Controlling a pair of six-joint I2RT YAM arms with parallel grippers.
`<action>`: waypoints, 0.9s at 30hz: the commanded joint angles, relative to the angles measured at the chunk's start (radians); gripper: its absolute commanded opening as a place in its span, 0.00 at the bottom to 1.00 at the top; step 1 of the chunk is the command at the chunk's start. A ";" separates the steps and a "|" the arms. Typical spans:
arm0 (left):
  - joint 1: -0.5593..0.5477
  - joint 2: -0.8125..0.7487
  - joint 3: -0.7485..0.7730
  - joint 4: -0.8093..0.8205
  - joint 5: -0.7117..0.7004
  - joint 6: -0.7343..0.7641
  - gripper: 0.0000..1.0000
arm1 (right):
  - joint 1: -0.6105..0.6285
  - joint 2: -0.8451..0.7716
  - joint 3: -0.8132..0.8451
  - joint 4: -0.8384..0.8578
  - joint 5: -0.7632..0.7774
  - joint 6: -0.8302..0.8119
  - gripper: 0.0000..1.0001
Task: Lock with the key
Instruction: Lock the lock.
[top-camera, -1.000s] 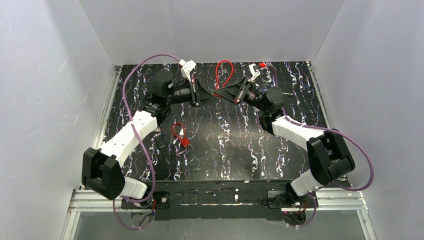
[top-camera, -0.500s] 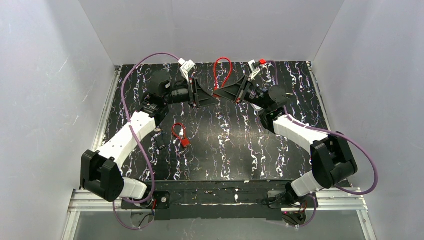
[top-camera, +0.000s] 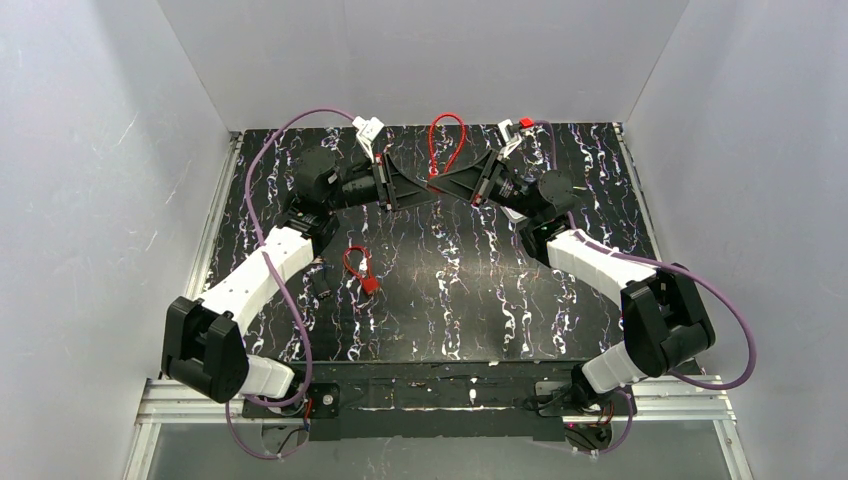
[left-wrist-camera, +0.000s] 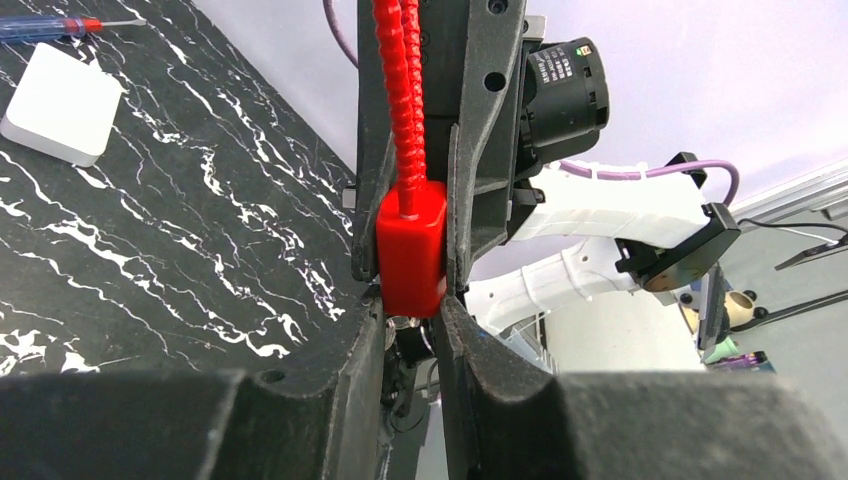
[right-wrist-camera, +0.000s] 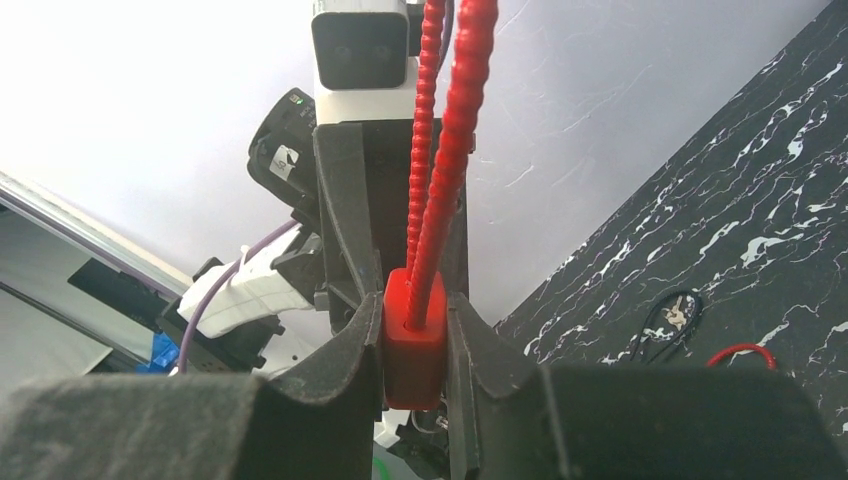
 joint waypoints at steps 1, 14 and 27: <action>0.005 0.001 -0.021 0.111 -0.011 -0.065 0.16 | 0.003 -0.027 0.022 0.107 0.025 0.016 0.01; 0.004 -0.021 -0.111 0.141 -0.050 -0.144 0.00 | 0.003 -0.017 0.016 0.172 0.045 0.059 0.01; 0.004 -0.050 -0.099 0.148 -0.069 -0.114 0.30 | 0.003 -0.005 0.034 0.038 0.064 0.006 0.01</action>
